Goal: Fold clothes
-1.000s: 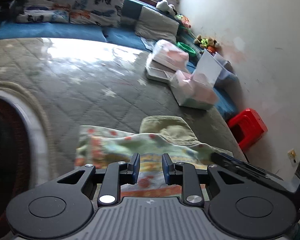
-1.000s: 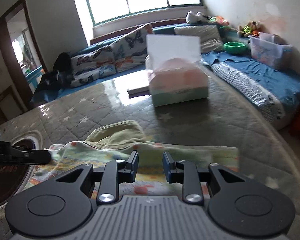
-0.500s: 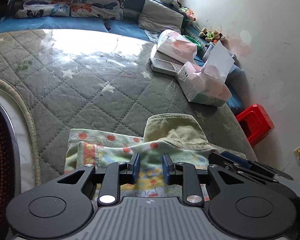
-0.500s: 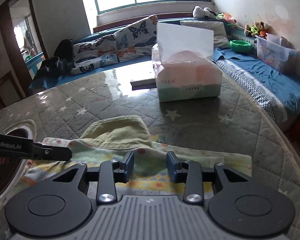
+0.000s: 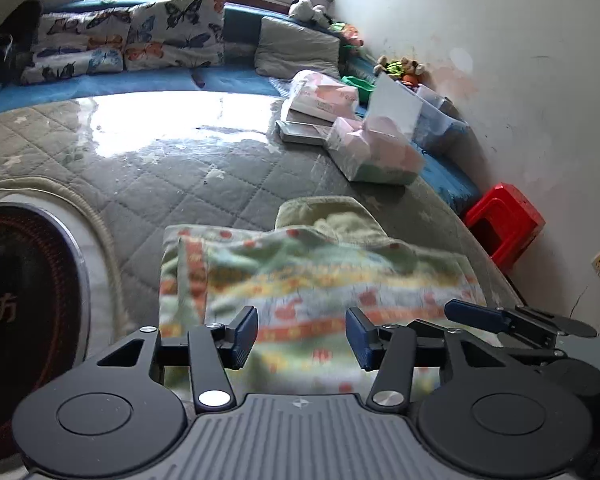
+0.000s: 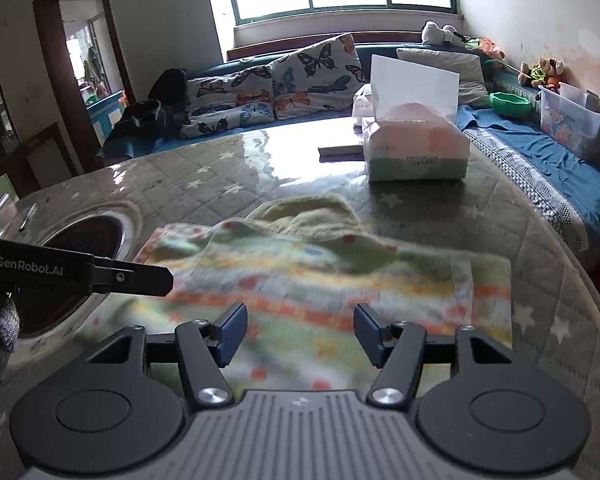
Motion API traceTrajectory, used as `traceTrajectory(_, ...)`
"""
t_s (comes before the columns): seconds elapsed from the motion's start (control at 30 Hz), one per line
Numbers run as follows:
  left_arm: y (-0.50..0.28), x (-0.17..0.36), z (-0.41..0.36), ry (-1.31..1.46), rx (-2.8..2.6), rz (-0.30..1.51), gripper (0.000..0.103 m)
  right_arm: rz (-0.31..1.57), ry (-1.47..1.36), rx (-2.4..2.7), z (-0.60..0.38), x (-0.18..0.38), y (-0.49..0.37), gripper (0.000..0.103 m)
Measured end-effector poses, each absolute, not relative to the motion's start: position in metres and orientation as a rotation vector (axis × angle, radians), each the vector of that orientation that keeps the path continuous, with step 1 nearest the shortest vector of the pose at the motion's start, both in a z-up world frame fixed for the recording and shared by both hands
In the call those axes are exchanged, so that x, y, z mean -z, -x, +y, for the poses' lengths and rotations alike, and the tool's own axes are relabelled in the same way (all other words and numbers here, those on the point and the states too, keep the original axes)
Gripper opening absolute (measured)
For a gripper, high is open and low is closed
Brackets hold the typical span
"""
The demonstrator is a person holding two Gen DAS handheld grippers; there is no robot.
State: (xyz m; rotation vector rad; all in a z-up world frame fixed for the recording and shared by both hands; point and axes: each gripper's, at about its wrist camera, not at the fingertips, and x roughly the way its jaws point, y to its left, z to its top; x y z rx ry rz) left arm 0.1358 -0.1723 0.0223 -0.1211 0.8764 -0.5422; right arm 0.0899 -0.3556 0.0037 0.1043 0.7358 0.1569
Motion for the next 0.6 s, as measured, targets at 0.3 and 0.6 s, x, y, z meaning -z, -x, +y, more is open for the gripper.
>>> traceTrajectory(0.3, -0.104, -0.003, -0.179, -0.004, 0.524, 0.829, 0.053, 0.719, -0.031, -0.124, -0.343, 0.013, -0.063, 0.064)
traceTrajectory(0.6, -0.089, -0.009, -0.171, 0.011, 0.524, 0.823, 0.069, 0.700, -0.037, -0.113, -0.342, 0.009, -0.053, 0.080)
